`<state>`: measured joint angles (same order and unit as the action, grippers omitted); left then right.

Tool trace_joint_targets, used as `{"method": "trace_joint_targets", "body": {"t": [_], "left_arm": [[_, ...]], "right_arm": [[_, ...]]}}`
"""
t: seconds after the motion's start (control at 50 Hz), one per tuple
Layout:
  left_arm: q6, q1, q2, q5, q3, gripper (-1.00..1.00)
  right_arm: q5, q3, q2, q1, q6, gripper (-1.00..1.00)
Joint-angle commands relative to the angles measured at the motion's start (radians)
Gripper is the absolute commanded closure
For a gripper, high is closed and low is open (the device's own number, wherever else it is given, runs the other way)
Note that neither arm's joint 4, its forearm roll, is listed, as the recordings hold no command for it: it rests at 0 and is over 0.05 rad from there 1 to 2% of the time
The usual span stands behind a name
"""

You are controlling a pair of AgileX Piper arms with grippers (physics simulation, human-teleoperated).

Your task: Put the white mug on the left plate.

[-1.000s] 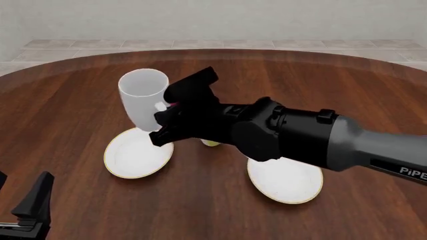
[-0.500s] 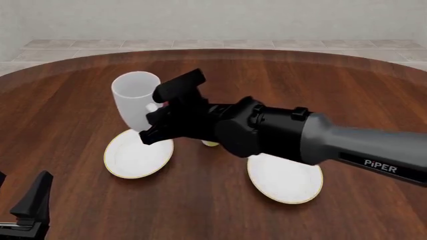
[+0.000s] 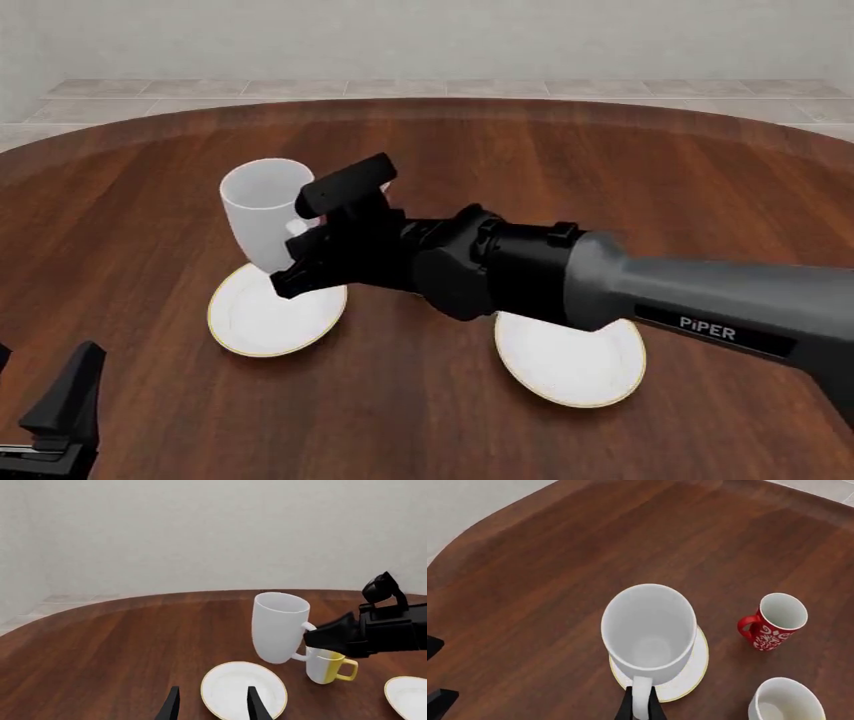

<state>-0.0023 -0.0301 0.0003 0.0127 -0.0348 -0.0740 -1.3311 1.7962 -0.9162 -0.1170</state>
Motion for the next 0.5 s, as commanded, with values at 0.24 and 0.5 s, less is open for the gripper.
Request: {"method": "trace_joint_targets", "body": {"t": [0.24, 0.5], "left_arm": [[0.0, -0.004, 0.0, -0.001, 0.004, -1.0], [-0.001, -0.006, 0.0, -0.002, 0.006, -1.0]], "right_arm": [[0.015, -0.016, 0.037, 0.018, -0.022, 1.0], [0.021, -0.038, 0.07, 0.031, -0.038, 1.0]]}}
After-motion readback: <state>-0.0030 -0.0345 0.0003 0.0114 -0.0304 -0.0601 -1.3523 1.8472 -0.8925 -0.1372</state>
